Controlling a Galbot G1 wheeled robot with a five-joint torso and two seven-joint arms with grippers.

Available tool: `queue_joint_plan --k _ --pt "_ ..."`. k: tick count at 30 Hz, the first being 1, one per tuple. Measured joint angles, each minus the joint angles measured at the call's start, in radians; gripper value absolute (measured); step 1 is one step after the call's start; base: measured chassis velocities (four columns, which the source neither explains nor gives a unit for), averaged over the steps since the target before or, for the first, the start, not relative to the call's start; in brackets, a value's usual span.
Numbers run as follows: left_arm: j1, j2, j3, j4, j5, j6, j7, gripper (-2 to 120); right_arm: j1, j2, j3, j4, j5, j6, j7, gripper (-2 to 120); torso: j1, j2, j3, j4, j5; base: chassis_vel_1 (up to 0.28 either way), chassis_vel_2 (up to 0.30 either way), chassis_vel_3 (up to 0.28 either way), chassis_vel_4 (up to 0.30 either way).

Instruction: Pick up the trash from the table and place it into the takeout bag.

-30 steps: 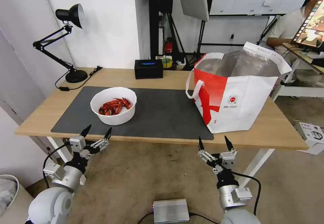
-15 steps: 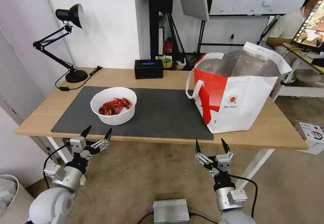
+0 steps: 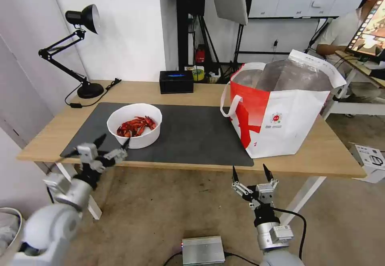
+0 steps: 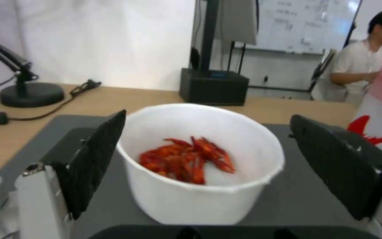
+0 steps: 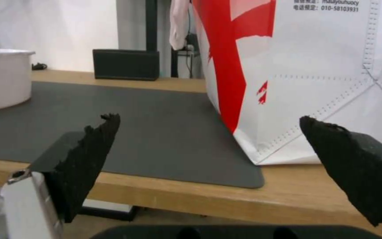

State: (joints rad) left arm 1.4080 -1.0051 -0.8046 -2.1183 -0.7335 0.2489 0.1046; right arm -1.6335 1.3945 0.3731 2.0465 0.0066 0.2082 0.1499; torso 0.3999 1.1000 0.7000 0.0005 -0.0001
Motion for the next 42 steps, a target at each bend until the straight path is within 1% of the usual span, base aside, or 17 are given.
queue_joint_plan --k 1,3,4,5,8,9,11,12,15,18,19,22,23,29,34,36,42 --pt "0.000 0.000 0.000 0.000 0.000 0.000 0.000 100 0.000 0.000 0.000 0.000 0.000 0.000 0.000 100 0.000 0.000 0.000 0.0000 0.0000 0.000 0.000 0.000 0.000" --pt "-0.031 0.070 -0.002 0.001 -0.069 0.047 -0.047 100 0.000 0.000 0.000 0.000 0.000 0.000 0.000 100 0.000 0.000 0.000 -0.0004 0.0001 0.000 0.000 0.000 0.000" --pt "-0.060 0.117 0.014 0.011 -0.120 0.078 -0.089 100 0.000 0.000 0.000 0.000 0.000 0.000 0.000 100 0.000 0.000 0.000 -0.0004 0.0000 0.000 0.000 0.000 0.000" --pt "-0.060 0.117 0.014 0.011 -0.120 0.078 -0.089 100 0.000 0.000 0.000 0.000 0.000 0.000 0.000 100 0.000 0.000 0.000 -0.0004 0.0000 0.000 0.000 0.000 0.000" --pt "-0.164 0.225 0.084 0.055 -0.247 0.152 -0.170 100 0.000 0.000 0.000 0.000 0.000 0.000 0.000 100 0.000 0.000 0.000 -0.0006 0.0001 0.000 0.000 0.000 0.000" --pt "-0.164 0.225 0.084 0.055 -0.247 0.152 -0.170 100 0.000 0.000 0.000 0.000 0.000 0.000 0.000 100 0.000 0.000 0.000 -0.0006 0.0001 0.000 0.000 0.000 0.000" --pt "-0.250 0.274 0.146 0.103 -0.325 0.200 -0.219 100 0.000 0.000 0.000 0.000 0.001 0.000 0.000 100 0.000 0.000 0.000 -0.0006 -0.0001 0.000 0.000 0.000 0.000" --pt "-0.250 0.274 0.146 0.103 -0.325 0.200 -0.219 100 0.000 0.000 0.000 0.000 0.001 0.000 0.000 100 0.000 0.000 0.000 -0.0006 -0.0001 0.000 0.000 0.000 0.000" --pt "-0.337 0.312 0.211 0.157 -0.392 0.248 -0.247 100 0.001 0.000 0.000 0.000 0.001 0.000 0.000 100 0.000 0.000 0.000 -0.0006 -0.0002 0.000 0.000 0.000 0.000" --pt "-0.461 0.360 0.298 0.241 -0.456 0.328 -0.243 100 0.001 0.000 0.000 0.000 0.001 0.000 0.000 100 0.000 0.000 0.000 -0.0004 -0.0001 0.000 0.000 0.000 0.000" --pt "-0.461 0.360 0.298 0.241 -0.456 0.328 -0.243 100 0.001 0.000 0.000 0.000 0.001 0.000 0.000 100 0.000 0.000 0.000 -0.0004 -0.0001 0.000 0.000 0.000 0.000" --pt "-0.567 0.379 0.382 0.313 -0.483 0.382 -0.242 100 0.001 0.000 0.000 0.000 0.001 0.000 0.000 100 0.000 0.000 0.000 -0.0004 0.0000 0.000 0.000 0.000 0.000" --pt "-0.567 0.379 0.382 0.313 -0.483 0.382 -0.242 100 0.001 0.000 0.000 0.000 0.001 0.000 0.000 100 0.000 0.000 0.000 -0.0004 0.0000 0.000 0.000 0.000 0.000" --pt "-0.724 0.376 0.526 0.420 -0.498 0.445 -0.250 100 0.000 0.000 0.000 0.000 0.002 0.000 0.000 100 0.000 0.000 0.000 -0.0005 0.0001 0.000 0.000 0.000 0.000" --pt "-0.782 0.368 0.589 0.472 -0.497 0.455 -0.255 100 0.001 0.000 0.000 0.000 0.002 0.000 0.000 100 0.000 0.000 0.000 -0.0006 0.0001 0.000 0.000 0.000 0.000" --pt "-0.814 0.363 0.640 0.518 -0.489 0.456 -0.254 100 0.001 0.000 0.000 0.000 0.002 0.000 0.000 100 0.000 0.000 0.000 -0.0005 0.0001 0.000 0.000 0.000 0.000" --pt "-0.840 0.346 0.685 0.563 -0.468 0.453 -0.248 100 0.000 0.000 0.000 0.000 0.002 0.000 0.000 100 0.000 0.000 0.000 -0.0005 0.0001 0.000 0.000 0.000 0.000"
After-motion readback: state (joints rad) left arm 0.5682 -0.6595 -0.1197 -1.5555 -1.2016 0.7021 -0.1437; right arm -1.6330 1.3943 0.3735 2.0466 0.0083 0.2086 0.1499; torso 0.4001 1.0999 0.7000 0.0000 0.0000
